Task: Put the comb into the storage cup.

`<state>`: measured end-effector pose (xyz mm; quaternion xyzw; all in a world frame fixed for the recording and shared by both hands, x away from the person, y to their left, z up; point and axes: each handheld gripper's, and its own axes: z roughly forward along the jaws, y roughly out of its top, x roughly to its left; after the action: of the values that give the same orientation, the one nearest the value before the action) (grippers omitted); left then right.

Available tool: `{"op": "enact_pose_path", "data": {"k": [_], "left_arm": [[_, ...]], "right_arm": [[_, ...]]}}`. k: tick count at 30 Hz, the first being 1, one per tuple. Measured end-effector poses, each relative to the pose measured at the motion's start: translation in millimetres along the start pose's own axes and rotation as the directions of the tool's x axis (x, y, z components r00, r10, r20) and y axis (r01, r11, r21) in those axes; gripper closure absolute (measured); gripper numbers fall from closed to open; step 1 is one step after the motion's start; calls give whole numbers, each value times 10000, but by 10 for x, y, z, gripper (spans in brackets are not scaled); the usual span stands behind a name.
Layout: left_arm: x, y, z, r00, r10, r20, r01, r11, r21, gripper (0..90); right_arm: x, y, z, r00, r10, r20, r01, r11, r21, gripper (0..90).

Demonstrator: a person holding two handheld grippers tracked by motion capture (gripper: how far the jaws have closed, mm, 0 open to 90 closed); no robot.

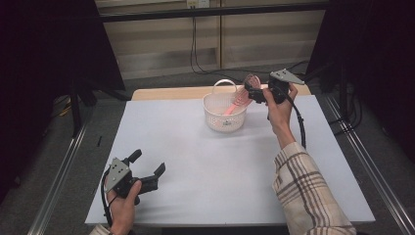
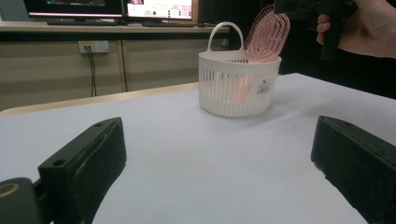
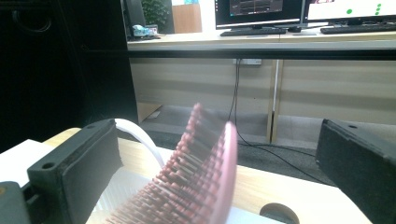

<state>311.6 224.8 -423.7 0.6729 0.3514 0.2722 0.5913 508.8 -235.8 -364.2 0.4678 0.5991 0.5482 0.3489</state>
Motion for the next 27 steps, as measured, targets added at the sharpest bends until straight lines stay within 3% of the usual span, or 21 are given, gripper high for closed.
{"op": "enact_pose_path", "data": {"k": [15, 27], "left_arm": [[2, 2, 4, 10000, 53, -3, -53, 10000, 21, 33], [23, -12, -25, 9994, -150, -302, 150, 9999, -5, 33]], "right_arm": [[4, 80, -195, 9986, -477, -211, 473, 9987, -198, 5], [2, 53, -372, 9968, -691, -410, 678, 9972, -311, 3]]}}
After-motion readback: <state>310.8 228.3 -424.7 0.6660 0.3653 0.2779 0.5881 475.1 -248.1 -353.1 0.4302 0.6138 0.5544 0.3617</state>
